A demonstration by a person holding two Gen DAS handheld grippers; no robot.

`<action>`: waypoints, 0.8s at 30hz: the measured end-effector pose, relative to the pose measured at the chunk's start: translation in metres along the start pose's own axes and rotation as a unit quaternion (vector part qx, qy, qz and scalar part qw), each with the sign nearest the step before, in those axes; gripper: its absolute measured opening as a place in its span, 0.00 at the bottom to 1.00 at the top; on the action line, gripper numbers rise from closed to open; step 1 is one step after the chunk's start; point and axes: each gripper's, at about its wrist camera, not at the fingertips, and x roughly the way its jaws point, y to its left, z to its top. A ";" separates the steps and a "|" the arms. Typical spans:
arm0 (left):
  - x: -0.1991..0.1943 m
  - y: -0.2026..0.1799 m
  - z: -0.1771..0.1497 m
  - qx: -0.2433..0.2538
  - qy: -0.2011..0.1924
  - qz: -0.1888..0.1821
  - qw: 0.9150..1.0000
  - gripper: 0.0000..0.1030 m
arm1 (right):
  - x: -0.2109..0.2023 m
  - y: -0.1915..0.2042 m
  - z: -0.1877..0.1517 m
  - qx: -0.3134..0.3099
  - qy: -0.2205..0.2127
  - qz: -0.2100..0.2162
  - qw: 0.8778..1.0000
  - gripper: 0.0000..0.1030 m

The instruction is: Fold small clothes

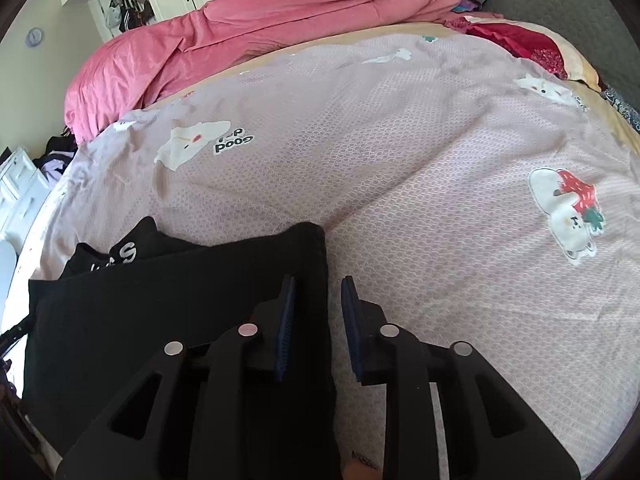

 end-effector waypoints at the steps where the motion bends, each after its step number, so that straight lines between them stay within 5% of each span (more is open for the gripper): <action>1: -0.003 0.000 -0.001 0.000 0.000 -0.001 1.000 0.21 | -0.002 -0.001 -0.001 0.002 0.001 0.001 1.000 0.25; 16: -0.054 0.004 -0.006 -0.025 -0.028 -0.020 0.999 0.47 | -0.061 -0.007 -0.019 0.007 -0.019 0.024 1.000 0.52; 18: -0.061 0.003 -0.008 -0.025 -0.032 -0.020 0.999 0.58 | -0.068 -0.007 -0.021 0.008 -0.021 0.030 0.999 0.52; 24: -0.075 0.003 -0.012 -0.026 -0.041 -0.022 0.999 0.60 | -0.082 -0.003 -0.026 0.007 -0.025 0.037 0.999 0.57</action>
